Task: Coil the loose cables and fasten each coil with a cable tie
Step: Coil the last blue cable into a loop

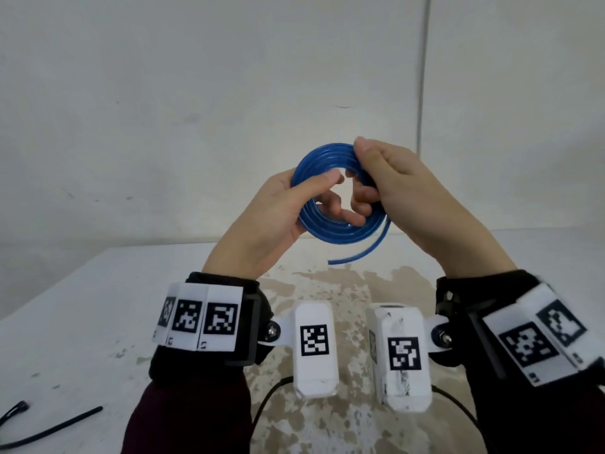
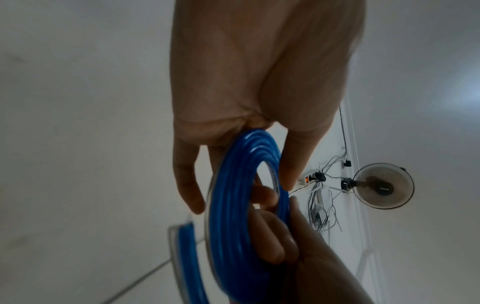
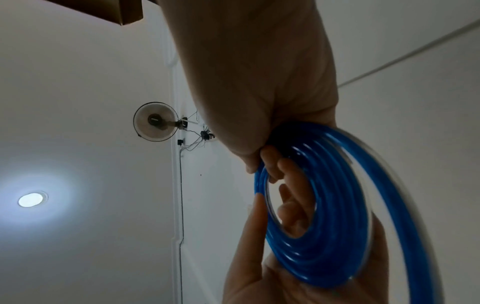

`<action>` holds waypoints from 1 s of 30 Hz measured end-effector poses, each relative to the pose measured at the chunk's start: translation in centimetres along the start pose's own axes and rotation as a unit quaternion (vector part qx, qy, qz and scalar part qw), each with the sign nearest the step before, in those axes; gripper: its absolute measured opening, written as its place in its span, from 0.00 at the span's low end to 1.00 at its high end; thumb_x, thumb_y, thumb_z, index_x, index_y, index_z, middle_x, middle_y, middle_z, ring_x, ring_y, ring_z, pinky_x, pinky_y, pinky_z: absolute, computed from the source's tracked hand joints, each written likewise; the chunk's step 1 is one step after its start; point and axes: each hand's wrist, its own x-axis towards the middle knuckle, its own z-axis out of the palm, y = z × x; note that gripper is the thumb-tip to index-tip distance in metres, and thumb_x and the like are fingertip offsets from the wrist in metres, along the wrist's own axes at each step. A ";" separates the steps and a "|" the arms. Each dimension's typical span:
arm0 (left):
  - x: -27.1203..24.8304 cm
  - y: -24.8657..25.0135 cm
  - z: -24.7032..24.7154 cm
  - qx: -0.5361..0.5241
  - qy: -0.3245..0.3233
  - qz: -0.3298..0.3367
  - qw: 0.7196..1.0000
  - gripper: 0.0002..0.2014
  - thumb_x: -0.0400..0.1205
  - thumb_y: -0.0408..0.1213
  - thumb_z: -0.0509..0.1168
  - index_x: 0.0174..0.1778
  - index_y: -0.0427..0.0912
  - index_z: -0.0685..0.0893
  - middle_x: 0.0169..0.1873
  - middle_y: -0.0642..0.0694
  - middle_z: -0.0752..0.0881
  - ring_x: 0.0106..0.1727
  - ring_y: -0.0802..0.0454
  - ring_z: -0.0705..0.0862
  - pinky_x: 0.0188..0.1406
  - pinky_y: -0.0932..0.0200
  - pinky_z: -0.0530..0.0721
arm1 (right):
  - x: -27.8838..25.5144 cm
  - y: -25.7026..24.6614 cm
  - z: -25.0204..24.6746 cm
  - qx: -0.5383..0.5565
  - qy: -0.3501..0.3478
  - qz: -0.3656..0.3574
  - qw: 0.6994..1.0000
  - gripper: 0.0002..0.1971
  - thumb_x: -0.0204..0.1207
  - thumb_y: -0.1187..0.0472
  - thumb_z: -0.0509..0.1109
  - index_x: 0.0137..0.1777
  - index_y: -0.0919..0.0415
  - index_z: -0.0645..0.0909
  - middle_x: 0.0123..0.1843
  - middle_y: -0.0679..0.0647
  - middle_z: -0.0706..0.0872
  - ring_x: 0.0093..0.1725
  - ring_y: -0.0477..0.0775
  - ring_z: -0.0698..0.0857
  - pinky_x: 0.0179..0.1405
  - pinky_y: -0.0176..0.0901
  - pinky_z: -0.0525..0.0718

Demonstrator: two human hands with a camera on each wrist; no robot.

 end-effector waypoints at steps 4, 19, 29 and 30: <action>0.0 -0.3 -0.5 0.099 0.036 0.014 0.994 0.09 0.83 0.37 0.64 0.54 0.36 0.81 0.24 0.49 0.77 0.24 0.50 0.79 0.37 0.59 0.78 | 0.2 0.5 0.5 -0.033 -0.032 0.019 0.999 0.17 0.87 0.51 0.54 0.40 0.62 0.71 0.22 0.44 0.69 0.24 0.47 0.70 0.28 0.38 0.73; 0.4 -0.3 0.1 0.002 0.188 0.100 0.977 0.07 0.84 0.37 0.64 0.41 0.41 0.75 0.21 0.53 0.65 0.23 0.55 0.62 0.38 0.54 0.66 | -0.1 0.4 -0.6 0.114 -0.074 0.091 0.986 0.17 0.88 0.58 0.51 0.63 0.59 0.81 0.51 0.55 0.91 0.52 0.54 0.89 0.51 0.47 0.89; 0.9 -0.5 0.2 -0.112 0.209 0.071 0.969 0.07 0.85 0.36 0.62 0.51 0.37 0.72 0.21 0.54 0.61 0.21 0.57 0.58 0.34 0.60 0.69 | -0.3 0.8 -1.4 0.137 -0.112 0.097 0.979 0.16 0.85 0.56 0.57 0.58 0.62 0.84 0.51 0.58 0.91 0.51 0.54 0.90 0.50 0.47 0.89; 1.0 -0.6 0.4 -0.122 0.217 0.069 0.966 0.07 0.85 0.37 0.62 0.51 0.37 0.72 0.20 0.54 0.61 0.21 0.57 0.59 0.34 0.61 0.70 | -0.2 0.9 -1.2 0.147 -0.110 0.099 0.978 0.17 0.86 0.55 0.55 0.57 0.63 0.84 0.51 0.59 0.91 0.51 0.54 0.89 0.51 0.47 0.89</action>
